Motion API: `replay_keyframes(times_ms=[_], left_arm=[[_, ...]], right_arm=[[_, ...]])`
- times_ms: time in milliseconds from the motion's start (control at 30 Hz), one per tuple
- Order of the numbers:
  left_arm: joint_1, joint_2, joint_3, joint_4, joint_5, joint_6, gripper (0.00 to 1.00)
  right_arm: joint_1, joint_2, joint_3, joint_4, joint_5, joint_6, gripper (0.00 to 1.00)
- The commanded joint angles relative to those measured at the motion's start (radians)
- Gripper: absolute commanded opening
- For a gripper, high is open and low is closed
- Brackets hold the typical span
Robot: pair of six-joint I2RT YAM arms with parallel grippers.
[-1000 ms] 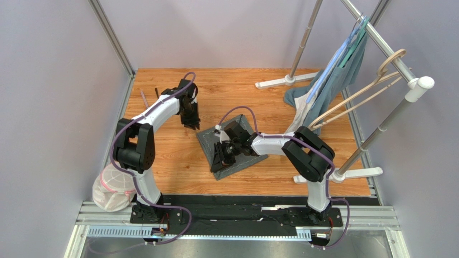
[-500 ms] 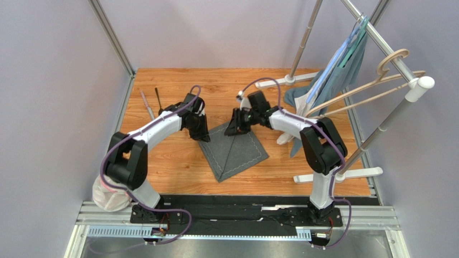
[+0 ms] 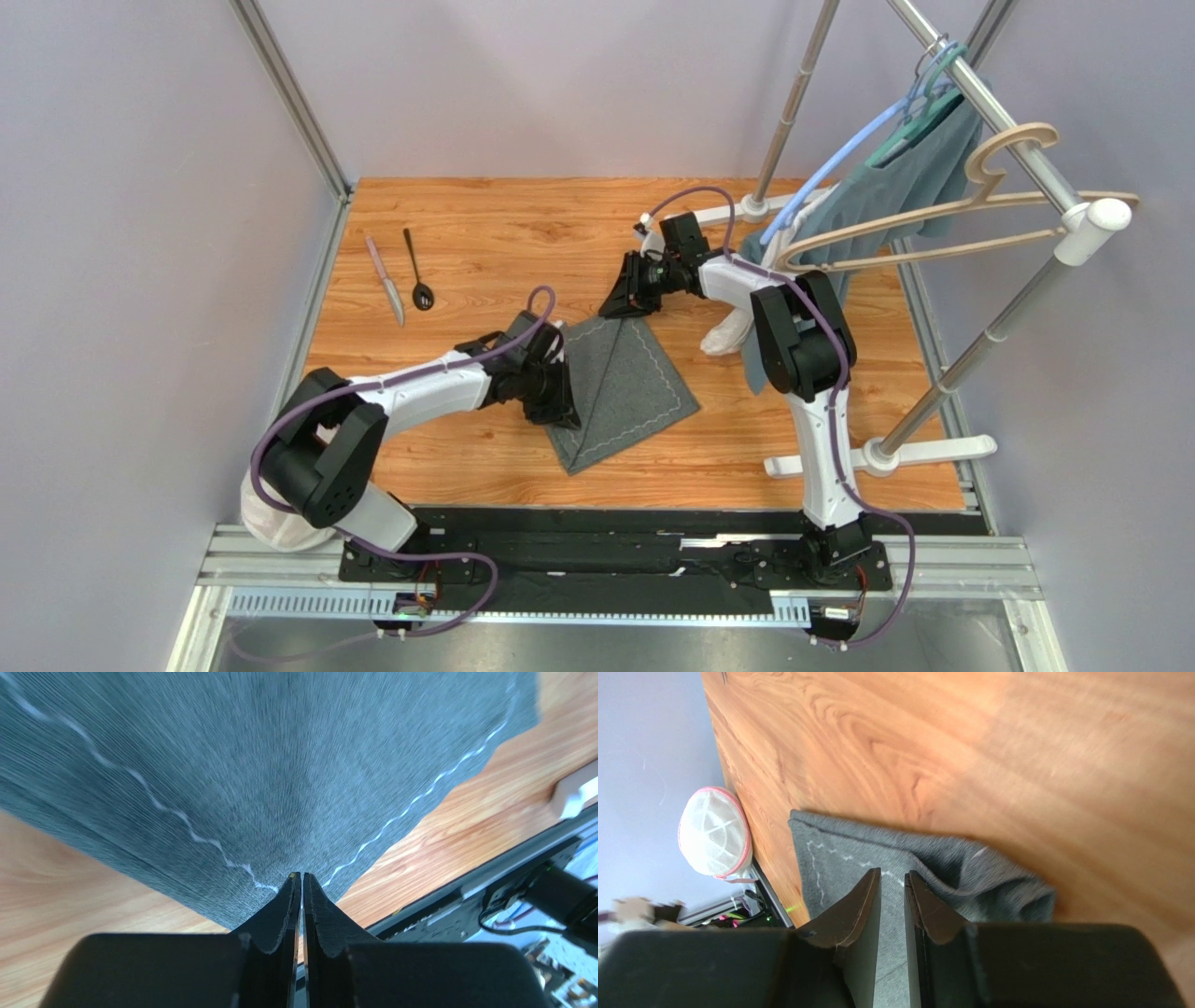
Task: Fold the napkin into a case and place the utensils inside
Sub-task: Smooth out the upper triangle-folded napkin at the center of the board.
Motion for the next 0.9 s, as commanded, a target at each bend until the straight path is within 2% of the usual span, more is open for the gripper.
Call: replay_keyframes(times_ms=[0, 100, 233, 333, 400, 433, 467, 500, 533, 567, 700, 800, 833, 867], left_arm=[[-0.056, 0.012, -0.102, 0.154, 0.035, -0.081, 0.11], [-0.087, 0.012, -0.151, 0.161, 0.003, -0.093, 0.11], [-0.093, -0.056, -0.130, 0.089, -0.041, -0.061, 0.12], [-0.092, -0.175, -0.070, -0.022, -0.089, -0.047, 0.21], [-0.084, -0.276, -0.037, -0.104, -0.132, -0.041, 0.39], [-0.061, -0.301, 0.005, -0.137, -0.141, -0.024, 0.44], [-0.040, -0.336, 0.026, -0.170, -0.150, -0.015, 0.52], [-0.015, -0.350, 0.043, -0.215, -0.150, -0.003, 0.55], [0.046, -0.358, 0.065, -0.224, -0.146, 0.019, 0.68], [0.083, -0.360, 0.072, -0.237, -0.137, 0.028, 0.75], [0.288, -0.260, 0.117, -0.240, -0.029, 0.101, 0.80], [0.347, -0.056, 0.233, -0.304, -0.021, 0.158, 0.79], [0.355, 0.050, 0.296, -0.316, -0.014, 0.168, 0.78], [0.362, 0.091, 0.318, -0.320, -0.009, 0.171, 0.76]], right_arm=[[-0.030, 0.077, 0.106, 0.014, -0.040, -0.005, 0.22], [-0.043, 0.135, 0.171, -0.027, -0.029, -0.028, 0.22], [-0.029, 0.125, 0.208, -0.104, -0.022, -0.042, 0.23], [-0.006, 0.048, 0.209, -0.187, 0.032, -0.081, 0.28], [0.009, 0.005, 0.205, -0.241, 0.085, -0.100, 0.31], [0.025, -0.035, 0.205, -0.302, 0.110, -0.124, 0.39], [0.032, -0.053, 0.200, -0.331, 0.135, -0.135, 0.43], [0.043, -0.073, 0.188, -0.360, 0.192, -0.151, 0.46], [0.066, -0.119, 0.182, -0.414, 0.226, -0.163, 0.53], [0.078, -0.139, 0.173, -0.440, 0.262, -0.192, 0.56], [0.143, -0.262, 0.102, -0.521, 0.470, -0.224, 0.70], [0.230, -0.352, 0.032, -0.567, 0.590, -0.232, 0.73], [0.284, -0.375, -0.010, -0.569, 0.606, -0.232, 0.73], [0.311, -0.410, -0.036, -0.569, 0.618, -0.227, 0.73]])
